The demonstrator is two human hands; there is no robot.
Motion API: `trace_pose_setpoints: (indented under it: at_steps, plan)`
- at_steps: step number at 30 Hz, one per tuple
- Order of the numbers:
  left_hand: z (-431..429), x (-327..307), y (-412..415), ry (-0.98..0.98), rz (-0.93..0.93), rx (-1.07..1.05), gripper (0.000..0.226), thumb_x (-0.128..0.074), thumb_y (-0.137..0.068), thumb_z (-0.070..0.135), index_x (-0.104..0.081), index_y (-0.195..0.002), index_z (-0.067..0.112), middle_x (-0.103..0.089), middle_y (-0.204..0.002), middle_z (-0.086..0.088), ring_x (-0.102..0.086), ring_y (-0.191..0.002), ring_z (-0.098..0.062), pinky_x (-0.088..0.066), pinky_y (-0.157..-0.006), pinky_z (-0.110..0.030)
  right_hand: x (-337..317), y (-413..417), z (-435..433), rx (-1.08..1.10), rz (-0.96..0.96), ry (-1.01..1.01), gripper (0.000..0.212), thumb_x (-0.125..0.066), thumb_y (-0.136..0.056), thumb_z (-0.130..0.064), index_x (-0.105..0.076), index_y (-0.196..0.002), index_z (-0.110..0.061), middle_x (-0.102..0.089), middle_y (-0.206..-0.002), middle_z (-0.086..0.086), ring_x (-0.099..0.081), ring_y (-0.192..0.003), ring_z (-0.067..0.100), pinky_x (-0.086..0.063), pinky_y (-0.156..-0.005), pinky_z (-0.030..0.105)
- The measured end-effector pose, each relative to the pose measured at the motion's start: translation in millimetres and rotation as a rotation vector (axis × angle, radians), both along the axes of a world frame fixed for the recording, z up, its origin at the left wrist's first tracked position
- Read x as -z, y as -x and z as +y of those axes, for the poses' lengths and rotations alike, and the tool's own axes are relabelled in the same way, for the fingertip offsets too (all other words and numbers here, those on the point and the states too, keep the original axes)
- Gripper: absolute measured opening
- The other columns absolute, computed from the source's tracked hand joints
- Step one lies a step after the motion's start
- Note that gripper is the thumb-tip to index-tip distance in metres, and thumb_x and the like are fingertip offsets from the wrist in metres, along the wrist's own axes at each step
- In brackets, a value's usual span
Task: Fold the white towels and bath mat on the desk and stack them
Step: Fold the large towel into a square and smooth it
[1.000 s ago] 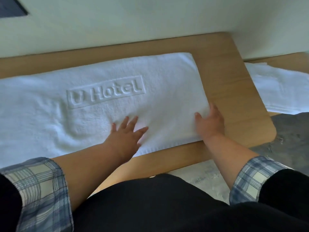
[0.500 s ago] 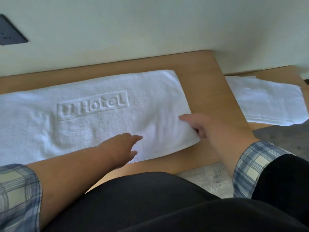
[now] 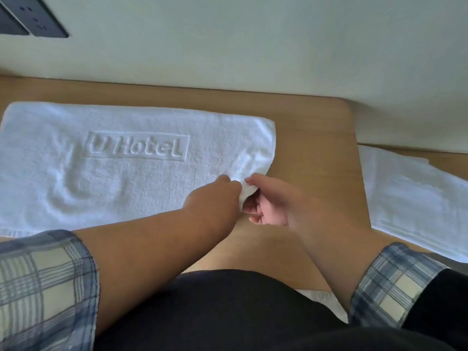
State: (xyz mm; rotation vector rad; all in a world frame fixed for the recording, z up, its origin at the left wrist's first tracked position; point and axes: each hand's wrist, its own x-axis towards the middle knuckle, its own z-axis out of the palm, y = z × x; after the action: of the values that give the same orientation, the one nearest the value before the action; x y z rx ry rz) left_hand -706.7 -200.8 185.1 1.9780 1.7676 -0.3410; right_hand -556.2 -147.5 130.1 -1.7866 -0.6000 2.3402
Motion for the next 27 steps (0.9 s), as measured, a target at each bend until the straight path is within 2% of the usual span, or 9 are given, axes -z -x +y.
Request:
trace_pose_setpoints:
  at_steps: [2, 5, 7, 10, 14, 20, 22, 25, 27]
  plan:
    - [4, -6, 4, 0.009, -0.023, -0.078, 0.012, -0.055, -0.089, 0.016, -0.053, -0.097, 0.025, -0.042, -0.096, 0.005, -0.054, -0.063, -0.017, -0.035, -0.048, -0.03, 0, -8, 17, 0.046, -0.038, -0.02, 0.028, -0.057, -0.093, -0.04, -0.065, -0.106, -0.017, -0.074, -0.097, 0.002, -0.07, -0.094, 0.023, -0.048, -0.08, 0.04]
    - [-2, -8, 1, -0.016, -0.084, -0.084, 0.017, -0.05, -0.09, 0.02, -0.047, -0.078, 0.031, -0.046, -0.084, 0.007, -0.054, -0.062, -0.016, -0.039, -0.05, -0.031, 4, -15, 52, 0.165, -0.102, -0.113, 0.032, -0.06, -0.093, -0.04, -0.067, -0.114, -0.017, -0.077, -0.098, 0.005, -0.075, -0.09, 0.025, -0.059, -0.081, 0.042]
    - [-10, -7, -4, -0.015, -0.121, -0.072, 0.017, -0.047, -0.092, 0.021, -0.047, -0.077, 0.031, -0.049, -0.081, 0.008, -0.056, -0.062, -0.015, -0.042, -0.052, -0.031, 4, -10, 78, 0.188, -0.169, -0.177, 0.03, -0.06, -0.093, -0.038, -0.069, -0.108, -0.014, -0.076, -0.089, 0.008, -0.074, -0.081, 0.025, -0.06, -0.072, 0.038]
    - [-20, -7, -5, 0.0, -0.156, -0.075, 0.023, -0.044, -0.093, 0.021, -0.043, -0.072, 0.03, -0.049, -0.079, 0.008, -0.055, -0.061, -0.015, -0.037, -0.05, -0.029, 9, 1, 112, 0.165, -0.288, -0.274, 0.028, -0.05, -0.099, -0.032, -0.055, -0.083, -0.01, -0.057, -0.075, 0.01, -0.056, -0.066, 0.021, -0.044, -0.056, 0.031]
    - [-27, -6, 4, 0.05, -0.19, -0.143, 0.023, -0.045, -0.092, 0.022, -0.045, -0.069, 0.027, -0.05, -0.08, 0.008, -0.055, -0.062, -0.014, -0.034, -0.05, -0.028, 14, 10, 132, 0.234, -0.235, -0.308, 0.034, -0.036, -0.108, -0.034, -0.045, -0.079, -0.017, -0.051, -0.082, 0.003, -0.051, -0.067, 0.017, -0.046, -0.044, 0.023]
    - [-32, -18, 27, 0.029, -0.248, -0.241, 0.036, -0.043, -0.098, 0.053, -0.046, -0.071, 0.03, -0.049, -0.085, 0.012, -0.056, -0.064, -0.011, -0.048, -0.055, -0.034, 13, 25, 137, 0.394, -0.054, -0.367, 0.028, -0.045, -0.103, -0.037, -0.061, -0.093, -0.016, -0.069, -0.092, 0.004, -0.068, -0.08, 0.02, -0.051, -0.061, 0.028]
    - [-39, -24, 43, 0.031, -0.271, -0.326, 0.029, -0.048, -0.093, 0.059, -0.05, -0.077, 0.034, -0.059, -0.078, 0.013, -0.056, -0.063, -0.005, -0.038, -0.052, -0.026, 6, 38, 136, 0.469, 0.086, -0.364, 0.032, -0.048, -0.101, -0.041, -0.065, -0.105, -0.014, -0.074, -0.096, 0.005, -0.072, -0.086, 0.019, -0.055, -0.064, 0.028]
    - [-51, -34, 68, 0.055, -0.322, -0.454, 0.009, -0.053, -0.091, 0.056, -0.053, -0.097, 0.049, -0.06, -0.08, 0.036, -0.059, -0.065, 0.007, -0.037, -0.05, -0.019, -10, 70, 138, 0.5, 0.143, -0.389, 0.039, -0.052, -0.099, -0.039, -0.061, -0.122, -0.01, -0.071, -0.112, 0.009, -0.07, -0.095, 0.019, -0.057, -0.071, 0.029]
    - [-57, -40, 85, 0.046, -0.32, -0.493, 0.007, -0.053, -0.091, 0.054, -0.051, -0.097, 0.051, -0.063, -0.079, 0.023, -0.059, -0.067, 0.004, -0.044, -0.055, -0.023, -22, 96, 140, 0.482, 0.081, -0.482, 0.038, -0.056, -0.093, -0.035, -0.064, -0.121, -0.01, -0.071, -0.118, 0.01, -0.071, -0.098, 0.019, -0.058, -0.079, 0.032]
